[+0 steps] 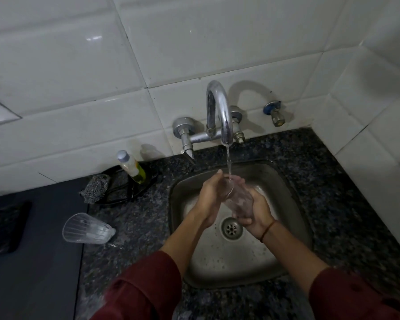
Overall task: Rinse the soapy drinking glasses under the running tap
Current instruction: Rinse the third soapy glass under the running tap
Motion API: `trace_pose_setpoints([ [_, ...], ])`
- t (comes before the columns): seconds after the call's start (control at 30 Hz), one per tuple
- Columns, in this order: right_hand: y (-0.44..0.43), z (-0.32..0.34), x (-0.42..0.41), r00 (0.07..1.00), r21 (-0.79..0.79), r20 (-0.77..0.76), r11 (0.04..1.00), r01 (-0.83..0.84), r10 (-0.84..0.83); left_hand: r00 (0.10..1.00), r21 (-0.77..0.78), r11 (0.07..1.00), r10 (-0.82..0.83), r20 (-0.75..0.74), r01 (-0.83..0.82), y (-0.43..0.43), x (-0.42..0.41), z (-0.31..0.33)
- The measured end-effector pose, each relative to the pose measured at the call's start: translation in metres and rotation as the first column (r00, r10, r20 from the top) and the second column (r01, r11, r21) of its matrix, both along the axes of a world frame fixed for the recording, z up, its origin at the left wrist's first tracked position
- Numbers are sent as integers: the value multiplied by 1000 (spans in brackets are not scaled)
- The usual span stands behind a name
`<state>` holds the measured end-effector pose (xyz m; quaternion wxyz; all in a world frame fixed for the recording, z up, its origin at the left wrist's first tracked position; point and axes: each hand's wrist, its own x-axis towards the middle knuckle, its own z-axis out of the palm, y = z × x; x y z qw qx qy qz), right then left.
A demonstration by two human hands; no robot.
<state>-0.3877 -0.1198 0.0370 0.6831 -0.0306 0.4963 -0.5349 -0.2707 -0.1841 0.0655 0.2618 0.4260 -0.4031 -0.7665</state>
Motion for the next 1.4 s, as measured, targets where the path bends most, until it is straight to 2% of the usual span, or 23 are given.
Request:
trace_pose_setpoints([
  [0.23,-2,-7,-6,990,-68,133,997,-32,41,988,39,998,59,-140,-54,2,-16,12],
  [0.33,-4,-8,-4,992,-43,125,999,-5,11,990,-52,994,95,-108,-101,5,-19,11],
  [0.43,-10,-1,0,998,82,-31,995,55,-53,980,-316,933,195,44,-171,2,-13,-1],
  [0.5,-14,5,1,949,145,-306,981,126,-76,962,-490,868,197,186,-83,-3,-5,-10],
  [0.53,-17,7,2,889,146,-454,978,147,-66,949,-524,851,182,257,-21,-4,-3,-12],
  [0.6,-20,16,7,738,123,-674,981,152,-30,923,-454,891,175,342,-1,-6,-4,-13],
  [0.67,-16,25,11,627,88,-779,993,80,19,928,-221,969,182,324,-113,-9,-4,-12],
  [0.73,-7,35,14,624,-25,-781,999,-30,-1,966,28,988,144,216,-154,-15,2,-14],
  [0.8,2,46,13,608,-178,-791,977,-114,-73,991,173,977,114,66,-123,-17,8,-16],
  [0.83,5,48,10,558,-256,-819,955,-148,-133,993,222,968,122,0,-119,-17,9,-18],
  [0.9,10,46,1,385,-377,-885,888,-261,-263,987,273,952,156,-43,-139,-18,7,-23],
  [0.97,14,44,-6,203,-393,-919,830,-396,-338,988,272,953,149,-48,-131,-19,4,-26],
  [1.03,18,48,-10,15,-338,-922,784,-521,-387,989,255,959,137,-49,-121,-21,2,-30],
  [1.1,18,50,-14,-91,-218,-927,721,-658,-363,993,242,964,117,-21,-109,-23,2,-28],
  [1.13,14,46,-17,-131,-101,-951,683,-724,-280,995,233,968,95,-5,-91,-24,2,-27],
  [1.17,9,46,-18,-211,58,-963,631,-774,-170,998,219,974,64,13,-66,-25,3,-28],
  [1.2,1,43,-17,-311,229,-949,579,-783,-45,999,205,978,25,33,-31,-27,3,-29],
  [1.23,-6,39,-15,-373,347,-925,545,-763,67,998,190,982,-15,60,3,-28,2,-31],
  [1.27,-13,39,-10,-372,407,-911,546,-732,181,996,182,983,-32,79,18,-28,1,-32],
  [1.3,-18,39,-5,-320,419,-908,570,-707,271,998,180,984,-10,68,-3,-26,-1,-32],
  [1.33,-24,39,-1,-255,403,-913,611,-682,317,998,177,983,46,32,-50,-25,-2,-31],
  [1.4,-33,38,5,-183,381,-920,677,-630,347,984,176,973,162,-68,-148,-24,-3,-33],
])
